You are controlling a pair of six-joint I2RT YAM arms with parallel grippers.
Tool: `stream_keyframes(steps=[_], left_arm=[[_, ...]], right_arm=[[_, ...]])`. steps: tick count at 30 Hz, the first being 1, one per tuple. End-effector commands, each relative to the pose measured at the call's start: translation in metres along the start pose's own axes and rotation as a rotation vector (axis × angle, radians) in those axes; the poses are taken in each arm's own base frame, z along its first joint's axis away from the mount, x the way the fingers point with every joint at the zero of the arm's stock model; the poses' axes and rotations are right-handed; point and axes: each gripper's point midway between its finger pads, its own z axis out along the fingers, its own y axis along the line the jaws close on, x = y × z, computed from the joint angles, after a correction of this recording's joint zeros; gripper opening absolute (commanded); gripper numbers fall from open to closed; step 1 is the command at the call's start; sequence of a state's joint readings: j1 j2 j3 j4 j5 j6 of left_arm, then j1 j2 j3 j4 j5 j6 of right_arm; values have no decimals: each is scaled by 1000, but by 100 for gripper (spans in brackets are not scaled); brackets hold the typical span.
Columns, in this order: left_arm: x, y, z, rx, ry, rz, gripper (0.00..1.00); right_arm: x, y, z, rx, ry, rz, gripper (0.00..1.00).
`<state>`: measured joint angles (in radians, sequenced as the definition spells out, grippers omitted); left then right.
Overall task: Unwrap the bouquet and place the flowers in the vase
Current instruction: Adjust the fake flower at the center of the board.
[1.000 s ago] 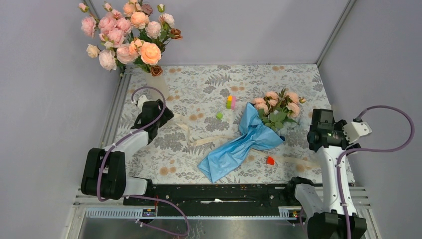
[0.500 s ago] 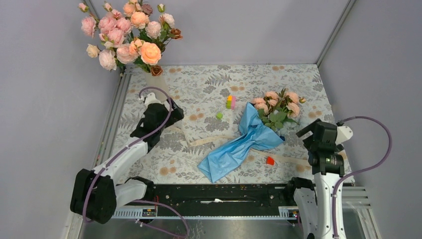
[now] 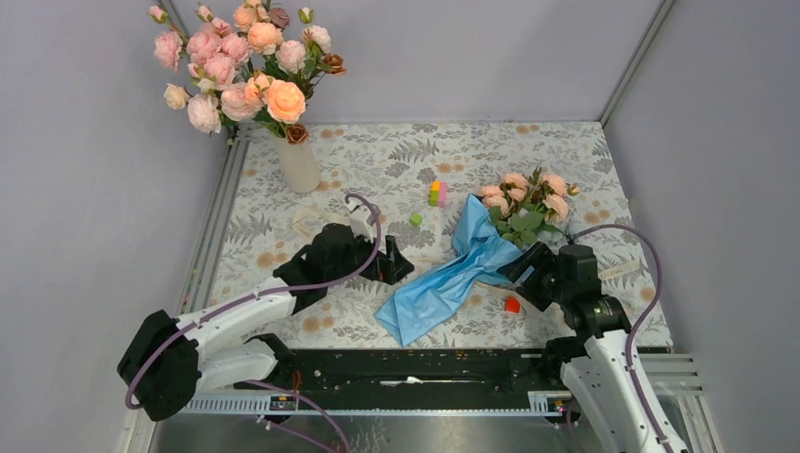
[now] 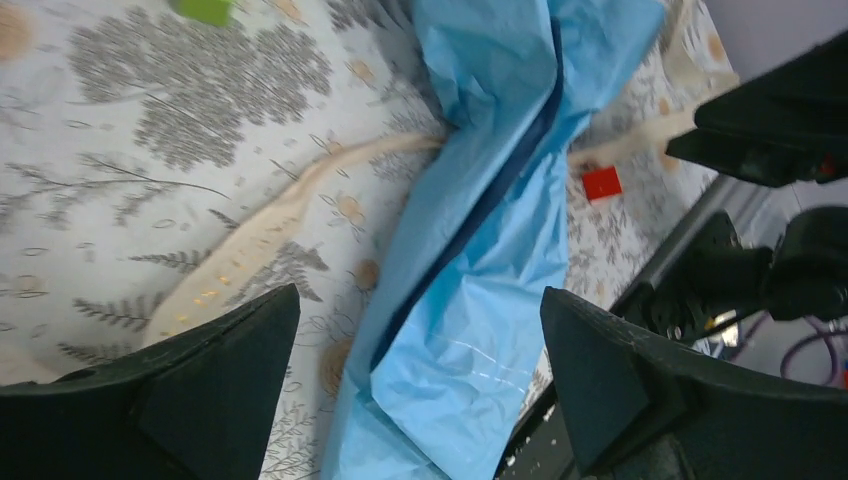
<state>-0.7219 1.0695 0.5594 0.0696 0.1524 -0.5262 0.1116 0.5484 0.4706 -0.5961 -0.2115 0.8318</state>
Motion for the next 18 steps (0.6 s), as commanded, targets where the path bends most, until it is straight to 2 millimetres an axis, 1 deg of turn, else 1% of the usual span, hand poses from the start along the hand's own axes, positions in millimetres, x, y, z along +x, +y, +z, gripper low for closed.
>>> stream_keyframes(steps=[1,3,7,9,12,14,16,18], left_arm=[[14,-30,6,165,43,57,99],[20,-30,11,140,63,88,96],[30,-28,26,79,114,120,90],[36,-30,31,75,132,140,91],[51,-32,36,87,174,181,94],[58,-26,41,55,188,192,91],[61,-19,47,20,192,193,81],[61,-11,51,-27,186,190,66]], right_arm=[[20,11,11,-53,59,41,77],[28,13,19,-54,77,51,76],[35,26,32,-81,80,53,73],[38,32,37,-85,85,48,71],[46,37,46,-78,109,38,68],[47,40,52,-66,97,21,67],[46,40,58,-45,81,8,67],[43,37,64,-15,53,11,66]])
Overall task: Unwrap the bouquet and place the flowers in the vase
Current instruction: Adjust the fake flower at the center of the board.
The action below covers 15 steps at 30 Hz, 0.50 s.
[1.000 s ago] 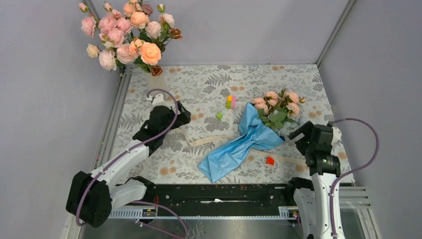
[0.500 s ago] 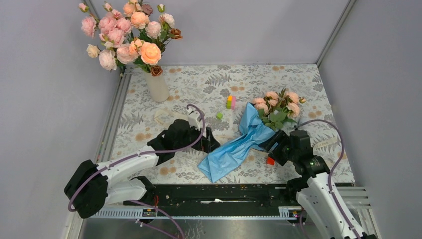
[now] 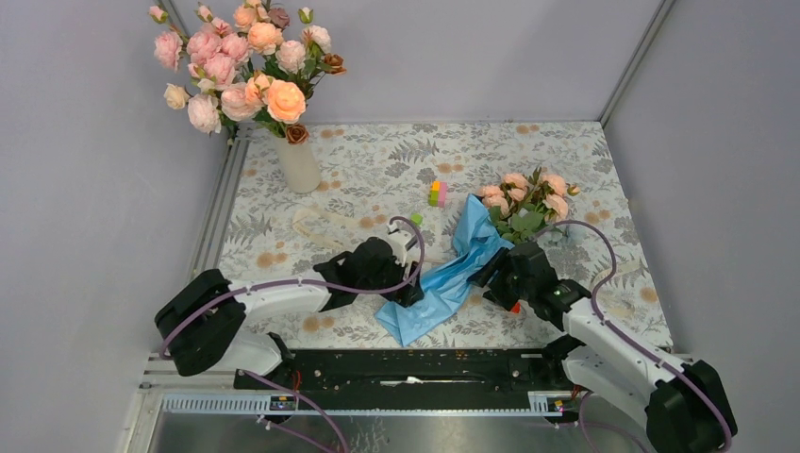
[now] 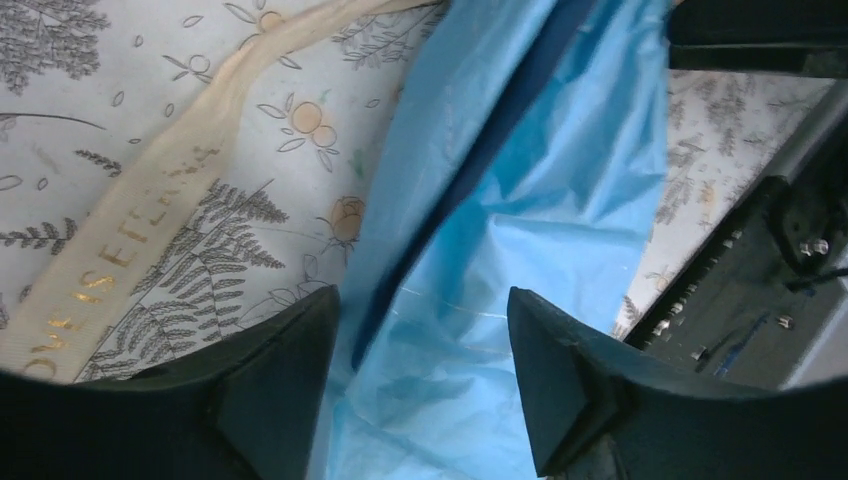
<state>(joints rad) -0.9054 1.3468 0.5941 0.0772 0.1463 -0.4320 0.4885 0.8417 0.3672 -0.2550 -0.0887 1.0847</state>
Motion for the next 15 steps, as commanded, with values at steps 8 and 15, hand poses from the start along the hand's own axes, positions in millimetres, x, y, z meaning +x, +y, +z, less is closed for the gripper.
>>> stream_keyframes(steps=[8,15], left_arm=[[-41,16,10,-123,-161,7,33],[-43,26,19,-178,-174,-30,15]], right_arm=[[-34,32,26,-16,-175,26,60],[-43,42,50,3,-192,2,55]])
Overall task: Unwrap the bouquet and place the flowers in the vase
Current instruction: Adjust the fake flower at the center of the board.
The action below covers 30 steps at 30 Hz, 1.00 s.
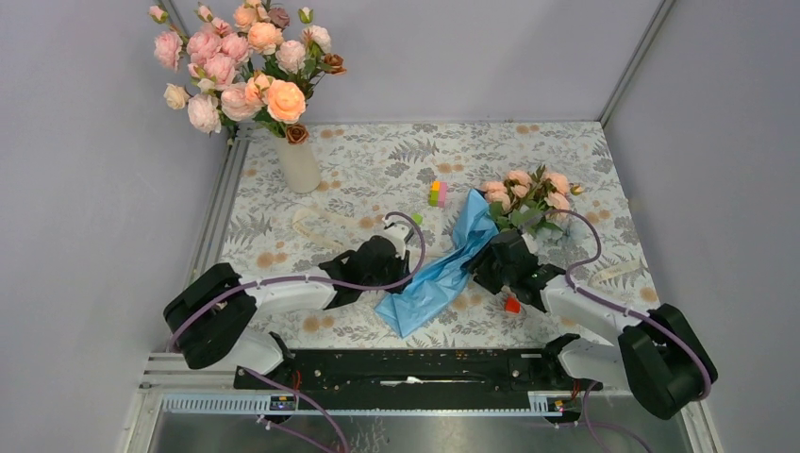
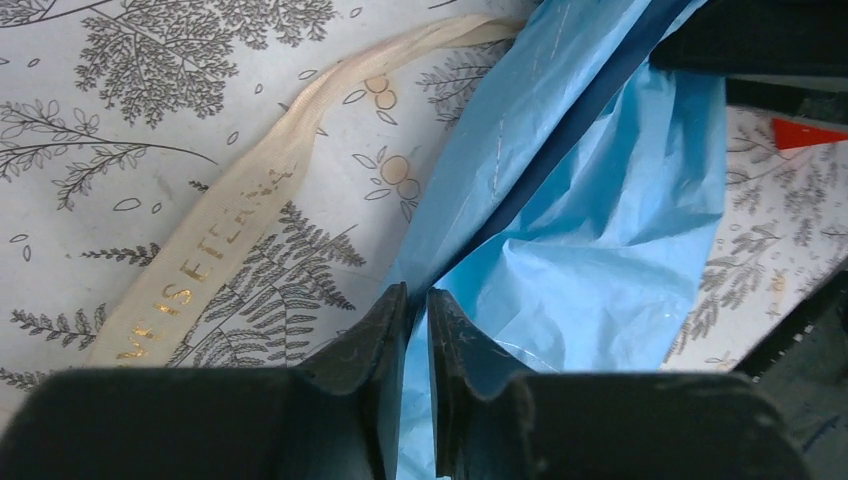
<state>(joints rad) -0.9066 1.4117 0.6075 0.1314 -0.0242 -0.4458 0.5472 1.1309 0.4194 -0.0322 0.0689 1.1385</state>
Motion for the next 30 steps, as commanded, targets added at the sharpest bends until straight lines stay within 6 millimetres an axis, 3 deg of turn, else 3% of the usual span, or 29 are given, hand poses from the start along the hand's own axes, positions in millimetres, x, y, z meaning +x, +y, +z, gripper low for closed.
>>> stream_keyframes(steps=[1,4,11,20,22,27,30], left_arm=[[-30,0,8,-42,-104,-29,14],[-36,9,12,-94,-123,-37,8],[-65,35,20,-186,-135,-53,8],[-85,56,31,-149,-136,-67,8],[-91,53,27,-126,-148,-70,14],[-106,48,6,-119,-182,-81,50],[-107,53,-6,-153,-175,-101,56]], right_arm=[[-24,33,10,-54,-94,-9,54],[-27,38,19,-45,-104,-26,54],[-33,55,41,-42,-104,-51,53],[-44,66,58,-7,-128,-114,53],[-44,69,56,-13,-123,-130,55],[-46,77,35,-44,-117,-187,62],[-49,74,13,-47,-130,-223,64]])
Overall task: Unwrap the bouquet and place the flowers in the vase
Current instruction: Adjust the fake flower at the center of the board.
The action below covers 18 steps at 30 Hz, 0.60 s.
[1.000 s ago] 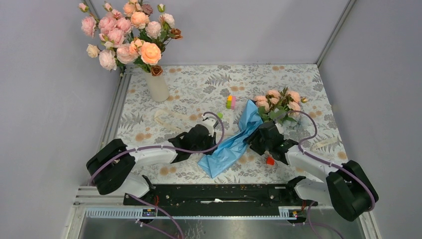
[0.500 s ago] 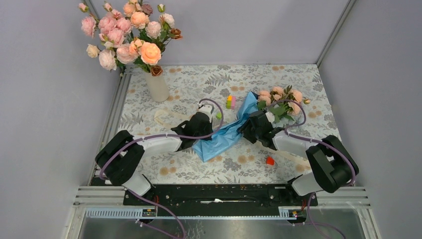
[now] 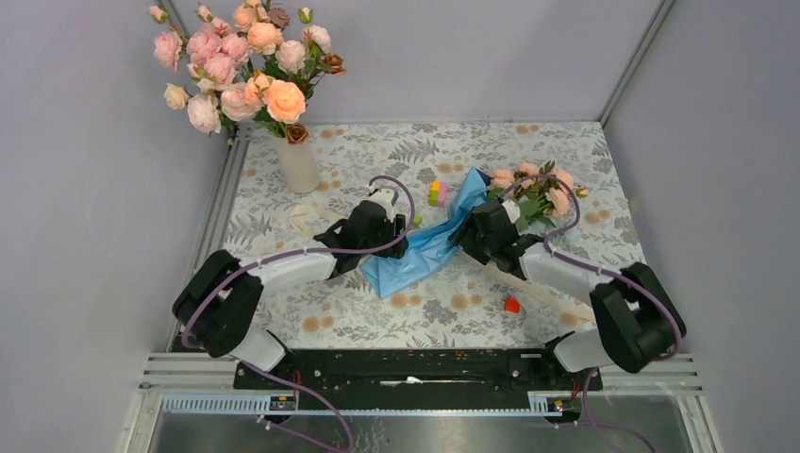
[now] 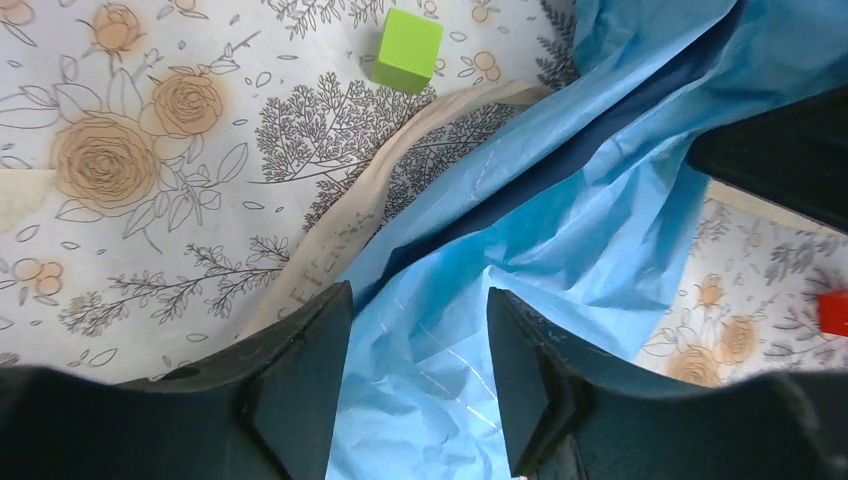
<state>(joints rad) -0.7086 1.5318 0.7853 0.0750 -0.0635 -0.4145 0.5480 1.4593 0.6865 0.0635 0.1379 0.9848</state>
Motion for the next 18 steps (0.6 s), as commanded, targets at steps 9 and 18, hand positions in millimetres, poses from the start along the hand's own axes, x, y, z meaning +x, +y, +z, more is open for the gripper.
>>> stream_keyframes(steps=[9,18], left_arm=[[-17,5,-29,30,-29,-69,54],[-2,13,-30,50,9,-146,54]], right_arm=[[-36,-11,-91,-36,-169,-115,69],[-46,-18,-127,-61,-234,-103,73]])
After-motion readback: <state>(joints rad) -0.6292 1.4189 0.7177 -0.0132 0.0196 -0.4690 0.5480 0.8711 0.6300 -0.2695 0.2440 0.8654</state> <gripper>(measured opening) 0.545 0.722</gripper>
